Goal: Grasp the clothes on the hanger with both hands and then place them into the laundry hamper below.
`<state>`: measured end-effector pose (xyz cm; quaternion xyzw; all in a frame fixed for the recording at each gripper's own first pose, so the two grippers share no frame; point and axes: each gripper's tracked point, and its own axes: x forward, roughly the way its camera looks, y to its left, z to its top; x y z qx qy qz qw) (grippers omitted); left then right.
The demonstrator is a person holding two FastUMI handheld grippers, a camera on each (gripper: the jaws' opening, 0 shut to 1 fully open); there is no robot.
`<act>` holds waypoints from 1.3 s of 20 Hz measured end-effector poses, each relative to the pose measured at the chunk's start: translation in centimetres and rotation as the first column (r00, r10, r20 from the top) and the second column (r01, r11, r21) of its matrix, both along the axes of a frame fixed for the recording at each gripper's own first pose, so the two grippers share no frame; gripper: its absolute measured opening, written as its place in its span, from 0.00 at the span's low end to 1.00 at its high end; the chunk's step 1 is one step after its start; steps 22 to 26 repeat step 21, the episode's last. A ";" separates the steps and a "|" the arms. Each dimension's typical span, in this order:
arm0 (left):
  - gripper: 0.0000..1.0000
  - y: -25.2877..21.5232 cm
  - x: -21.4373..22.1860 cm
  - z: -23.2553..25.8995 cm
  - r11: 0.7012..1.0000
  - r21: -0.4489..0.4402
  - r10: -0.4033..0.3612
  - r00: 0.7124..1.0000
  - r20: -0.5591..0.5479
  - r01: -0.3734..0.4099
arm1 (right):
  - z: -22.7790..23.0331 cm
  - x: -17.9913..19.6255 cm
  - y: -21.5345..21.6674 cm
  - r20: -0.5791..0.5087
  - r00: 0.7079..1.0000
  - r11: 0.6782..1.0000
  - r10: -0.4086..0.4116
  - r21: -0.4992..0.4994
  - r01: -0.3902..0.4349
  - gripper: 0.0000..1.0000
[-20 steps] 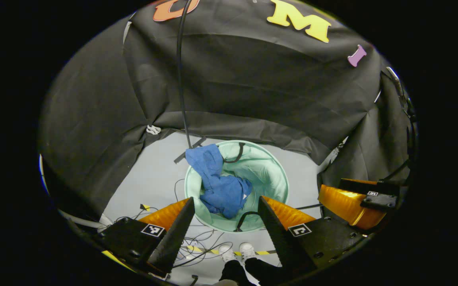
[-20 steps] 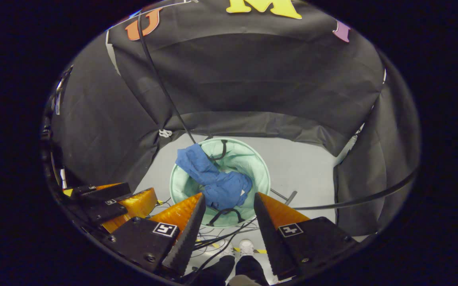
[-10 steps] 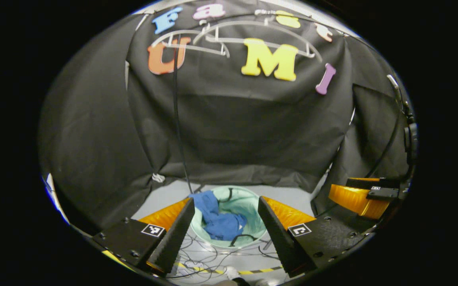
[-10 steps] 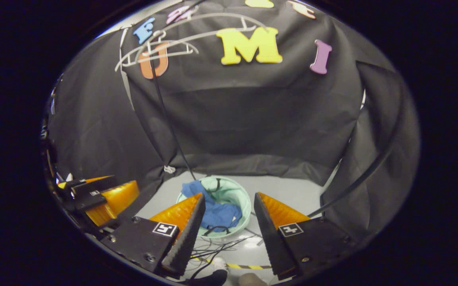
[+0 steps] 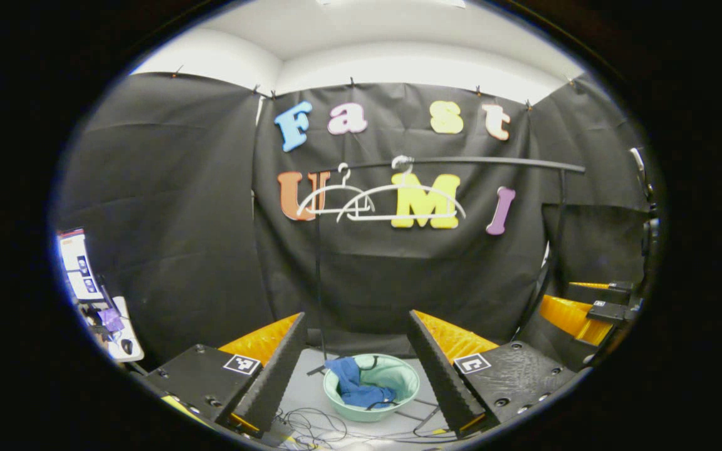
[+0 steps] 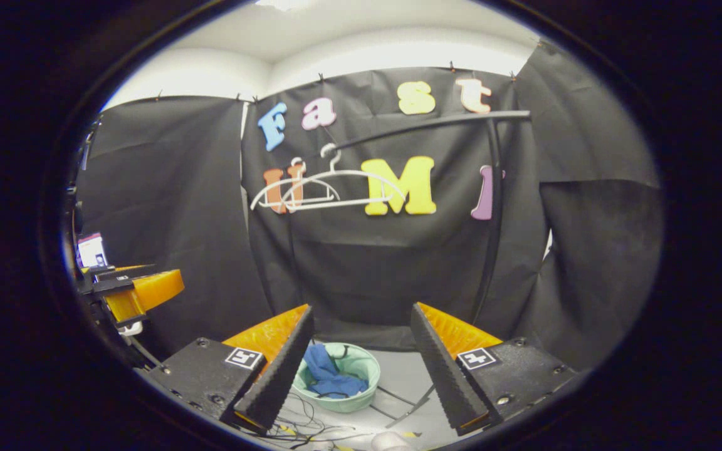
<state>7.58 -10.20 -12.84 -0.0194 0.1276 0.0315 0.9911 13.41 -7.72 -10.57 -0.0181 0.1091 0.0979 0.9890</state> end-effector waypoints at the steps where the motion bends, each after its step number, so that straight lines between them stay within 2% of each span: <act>1: 1.00 0.2 -1.1 1.6 1.000 0.010 0.002 1.000 0.028 -0.002 | 1.2 -1.2 0.3 0.021 1.000 1.000 0.009 0.013 -0.010 0.99; 3: 0.92 0.9 -3.1 4.2 1.000 0.028 -0.010 0.998 0.065 0.008 | 3.1 -3.2 1.2 0.056 0.998 0.999 0.026 0.036 -0.028 1.00; 5: 0.95 0.8 -4.7 5.7 0.999 0.022 -0.048 0.994 0.095 0.046 | 4.6 -4.8 1.5 0.092 0.995 0.999 0.022 0.044 -0.026 0.98; 8: 1.00 2.3 -6.3 6.1 0.997 0.034 -0.066 0.993 0.093 0.063 | 5.5 -6.5 1.7 0.132 0.991 0.999 -0.034 0.046 0.028 0.98; 12: 1.00 3.9 -7.1 6.4 0.998 0.003 -0.069 0.992 0.101 0.069 | 6.0 -7.1 3.8 0.138 0.989 0.998 -0.049 0.049 0.043 0.98; 16: 0.92 5.6 -7.3 7.5 0.997 0.016 -0.074 0.990 0.123 0.073 | 6.2 -7.8 5.5 0.146 0.988 0.998 -0.054 0.033 0.050 0.98; 18: 1.00 6.0 -7.5 7.6 0.997 0.009 -0.080 0.989 0.123 0.079 | 6.3 -8.1 6.1 0.145 0.988 0.998 -0.058 0.026 0.055 0.98; 26: 1.00 6.6 -7.7 7.8 0.996 -0.001 -0.094 0.988 0.119 0.094 | 6.7 -8.9 6.6 0.156 0.985 0.997 -0.073 0.024 0.070 0.99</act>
